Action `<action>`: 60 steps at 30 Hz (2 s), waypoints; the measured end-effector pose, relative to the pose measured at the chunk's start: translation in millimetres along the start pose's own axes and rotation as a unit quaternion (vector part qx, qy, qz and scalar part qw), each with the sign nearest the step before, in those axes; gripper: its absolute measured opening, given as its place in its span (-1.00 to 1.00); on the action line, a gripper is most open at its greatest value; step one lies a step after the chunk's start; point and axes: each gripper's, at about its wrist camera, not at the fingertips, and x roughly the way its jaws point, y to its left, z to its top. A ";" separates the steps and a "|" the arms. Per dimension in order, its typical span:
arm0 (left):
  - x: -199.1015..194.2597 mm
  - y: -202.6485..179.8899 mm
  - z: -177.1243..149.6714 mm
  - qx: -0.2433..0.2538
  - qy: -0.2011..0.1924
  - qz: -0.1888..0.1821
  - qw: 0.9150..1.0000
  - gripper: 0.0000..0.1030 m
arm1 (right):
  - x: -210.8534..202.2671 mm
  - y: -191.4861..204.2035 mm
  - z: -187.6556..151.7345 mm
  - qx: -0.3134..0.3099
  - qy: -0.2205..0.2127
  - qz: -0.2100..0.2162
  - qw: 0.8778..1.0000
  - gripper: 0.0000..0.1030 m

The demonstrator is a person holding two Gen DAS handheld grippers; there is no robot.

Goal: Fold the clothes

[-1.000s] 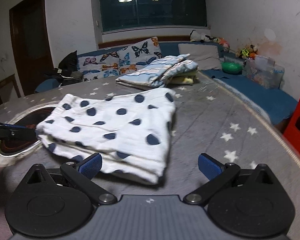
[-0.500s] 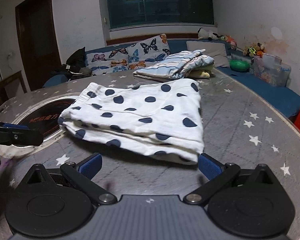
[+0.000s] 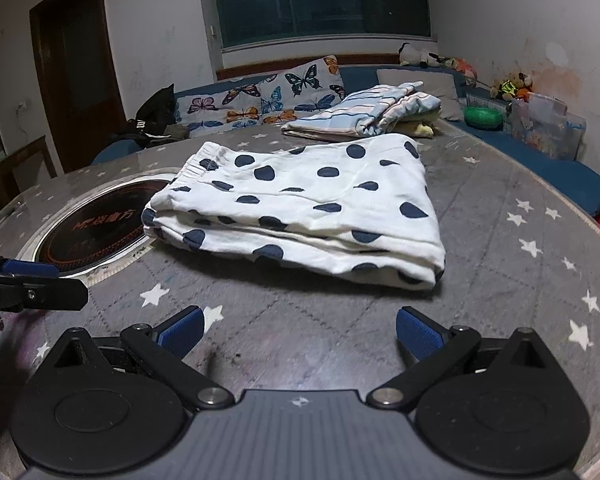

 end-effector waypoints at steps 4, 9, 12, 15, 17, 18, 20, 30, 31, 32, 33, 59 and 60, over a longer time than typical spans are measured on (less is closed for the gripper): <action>-0.9 1.4 -2.9 -0.006 0.002 -0.002 1.000 1.00 | -1.6 0.9 -2.6 0.003 0.002 -0.009 1.000 1.00; -3.2 -0.2 -6.7 -0.008 0.003 -0.005 1.000 1.00 | -5.2 0.8 -3.8 0.010 0.002 -0.021 1.000 1.00; -4.2 -1.2 -8.9 -0.009 0.004 -0.004 1.000 1.00 | -6.3 1.6 -5.8 0.015 0.003 -0.029 0.999 1.00; -5.8 -2.0 -10.5 -0.009 0.004 -0.004 1.000 1.00 | -7.7 3.4 -7.4 0.015 0.005 -0.028 0.999 1.00; -7.0 -2.4 -11.3 -0.010 0.002 -0.005 1.000 1.00 | -9.6 5.2 -7.5 0.013 0.004 -0.029 0.999 1.00; -7.6 -2.9 -11.7 -0.010 0.002 -0.005 1.000 1.00 | -10.6 5.8 -7.3 0.013 0.004 -0.029 1.000 1.00; -9.0 -4.0 -12.4 -0.009 0.002 -0.005 1.000 1.00 | -12.4 6.7 -7.1 0.013 0.002 -0.028 1.000 1.00; -11.8 -13.9 -17.5 0.001 0.003 -0.009 1.000 1.00 | -19.4 9.0 -10.3 0.011 -0.003 -0.028 1.000 1.00; -12.0 -14.7 -18.0 0.002 0.003 -0.009 1.000 1.00 | -20.1 8.3 -11.1 0.012 -0.003 -0.028 1.000 1.00; -12.1 -15.6 -18.5 0.003 0.003 -0.009 1.000 1.00 | -21.0 7.7 -11.8 0.014 -0.004 -0.029 0.999 1.00; -12.3 -16.2 -18.8 0.002 0.002 -0.009 1.000 1.00 | -21.9 7.0 -12.5 0.015 -0.005 -0.029 0.999 1.00; -7.2 -28.7 -30.9 0.003 0.021 -0.018 1.000 1.00 | -20.9 11.7 -23.6 0.024 -0.003 -0.020 1.000 1.00; -7.2 -28.9 -30.9 0.003 0.020 -0.018 1.000 1.00 | -20.8 11.9 -23.5 0.024 -0.003 -0.020 1.000 1.00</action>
